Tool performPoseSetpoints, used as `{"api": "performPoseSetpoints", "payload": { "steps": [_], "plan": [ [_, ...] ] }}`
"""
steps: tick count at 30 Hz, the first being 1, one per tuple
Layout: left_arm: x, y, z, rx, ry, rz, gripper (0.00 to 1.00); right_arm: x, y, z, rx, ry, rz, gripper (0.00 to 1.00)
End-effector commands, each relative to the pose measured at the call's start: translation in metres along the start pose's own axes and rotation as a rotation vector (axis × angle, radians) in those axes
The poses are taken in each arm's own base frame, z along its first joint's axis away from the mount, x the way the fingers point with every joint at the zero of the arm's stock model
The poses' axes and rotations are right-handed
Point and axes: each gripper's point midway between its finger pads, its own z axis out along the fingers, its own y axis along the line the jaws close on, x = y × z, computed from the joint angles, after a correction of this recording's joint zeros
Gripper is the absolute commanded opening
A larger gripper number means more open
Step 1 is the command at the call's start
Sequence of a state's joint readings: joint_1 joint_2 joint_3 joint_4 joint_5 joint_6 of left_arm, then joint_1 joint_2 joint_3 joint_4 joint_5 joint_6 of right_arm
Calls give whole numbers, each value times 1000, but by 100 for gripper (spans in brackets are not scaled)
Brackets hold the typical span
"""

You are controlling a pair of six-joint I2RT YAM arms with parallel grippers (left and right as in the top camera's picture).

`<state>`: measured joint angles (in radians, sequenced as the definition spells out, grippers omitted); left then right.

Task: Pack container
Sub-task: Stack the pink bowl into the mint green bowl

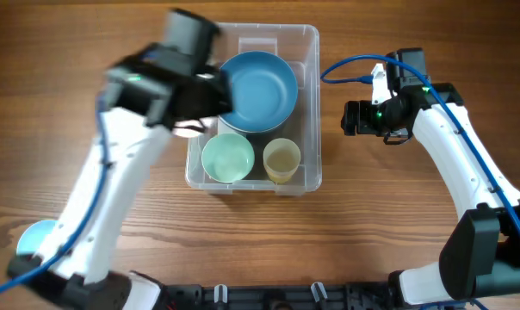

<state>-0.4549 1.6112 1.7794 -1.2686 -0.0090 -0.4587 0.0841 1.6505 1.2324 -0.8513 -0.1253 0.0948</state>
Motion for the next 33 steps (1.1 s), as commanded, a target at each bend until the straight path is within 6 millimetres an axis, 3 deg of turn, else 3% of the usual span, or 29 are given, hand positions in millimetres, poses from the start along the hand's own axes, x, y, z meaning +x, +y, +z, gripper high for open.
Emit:
{"api": "performPoseSetpoints", "payload": {
  "steps": [1, 3, 6, 10, 11, 12, 15, 18, 19, 22, 23, 25, 27, 29, 30, 33],
  "plan": [
    [36, -23, 38, -48, 142, 38, 4, 2, -3, 4, 14, 11, 22, 91],
    [60, -34, 67, -60, 248, 70, 4, 2, -3, 4, 15, 13, 22, 91],
    [83, -27, 103, -133, 354, 75, 4, 3, -3, 4, 15, 15, 22, 91],
    [93, -18, 123, -177, 408, 73, 7, 4, -3, 4, 16, 18, 23, 91],
    [94, -17, 123, -177, 409, 73, 19, 4, -3, 4, 16, 19, 23, 91],
    [94, -17, 122, -179, 411, 73, 46, 4, -3, 4, 16, 19, 22, 91],
    [90, -5, 112, -209, 417, 57, 54, 4, -3, 4, 16, 18, 22, 91],
    [53, 14, 70, -184, 288, -18, 53, 3, -3, 4, 16, 17, 22, 91],
    [37, 27, 47, -175, 211, -61, 54, 3, -3, 4, 16, 17, 22, 91],
    [3, 100, -36, -194, -33, -269, 52, 3, -3, 4, 15, 16, 22, 91],
    [0, 123, -58, -206, -91, -336, 50, 3, -3, 4, 15, 14, 22, 91],
    [12, 170, -91, -292, -136, -442, 47, 3, -3, 4, 15, 16, 22, 91],
    [29, 206, -104, -357, -127, -570, 47, 3, -3, 4, 15, 16, 22, 91],
    [49, 235, -102, -413, -99, -696, 51, 2, -3, 4, 15, 13, 22, 91],
    [63, 253, -94, -445, -77, -777, 53, 2, -3, 4, 15, 13, 22, 91],
    [109, 308, -45, -511, 8, -971, 56, 3, -3, 4, 15, 14, 22, 91]
  ]
}}
